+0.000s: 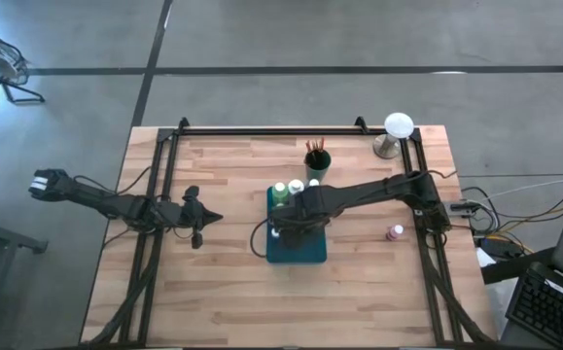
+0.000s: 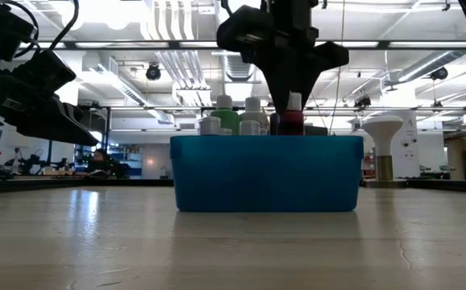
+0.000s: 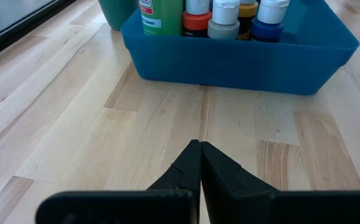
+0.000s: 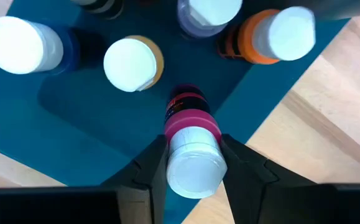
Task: Pick & Place Paint Supplies
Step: Put the small pink paint bottle into the blue bin
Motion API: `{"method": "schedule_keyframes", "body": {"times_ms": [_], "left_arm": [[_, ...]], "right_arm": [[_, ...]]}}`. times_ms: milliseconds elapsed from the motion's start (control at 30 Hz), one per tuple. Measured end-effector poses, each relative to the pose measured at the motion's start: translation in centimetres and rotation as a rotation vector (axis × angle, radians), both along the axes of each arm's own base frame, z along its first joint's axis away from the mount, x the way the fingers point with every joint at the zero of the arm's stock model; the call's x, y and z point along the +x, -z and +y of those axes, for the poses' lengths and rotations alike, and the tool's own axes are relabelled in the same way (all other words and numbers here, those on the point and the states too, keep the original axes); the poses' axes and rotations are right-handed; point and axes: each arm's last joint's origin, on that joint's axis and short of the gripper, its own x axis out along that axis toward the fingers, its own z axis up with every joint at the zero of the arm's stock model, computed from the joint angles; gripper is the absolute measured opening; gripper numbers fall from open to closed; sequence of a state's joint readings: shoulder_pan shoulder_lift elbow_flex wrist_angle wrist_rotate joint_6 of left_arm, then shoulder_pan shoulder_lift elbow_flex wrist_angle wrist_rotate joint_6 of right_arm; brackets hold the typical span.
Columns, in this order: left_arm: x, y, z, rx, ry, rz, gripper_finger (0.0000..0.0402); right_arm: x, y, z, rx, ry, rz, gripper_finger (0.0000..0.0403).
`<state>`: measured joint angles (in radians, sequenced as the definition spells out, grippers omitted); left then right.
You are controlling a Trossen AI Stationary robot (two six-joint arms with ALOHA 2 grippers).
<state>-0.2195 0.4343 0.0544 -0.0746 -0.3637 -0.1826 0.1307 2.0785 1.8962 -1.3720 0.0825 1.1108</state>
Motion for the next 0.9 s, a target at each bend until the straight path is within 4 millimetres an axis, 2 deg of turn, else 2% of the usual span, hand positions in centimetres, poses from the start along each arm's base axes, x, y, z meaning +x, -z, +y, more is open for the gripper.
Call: {"method": "schedule_keyframes", "body": {"times_ms": [367,900], "left_arm": [[0.0,0.0,0.0,0.0,0.0,0.0,0.0007],[0.0,0.0,0.0,0.0,0.0,0.001,0.0007]], "right_arm": [[0.0,1.5,-1.3,0.003,0.006,0.012,0.0114],[0.0,2.1,-1.7,0.01,-0.001,0.017,0.0114]]}}
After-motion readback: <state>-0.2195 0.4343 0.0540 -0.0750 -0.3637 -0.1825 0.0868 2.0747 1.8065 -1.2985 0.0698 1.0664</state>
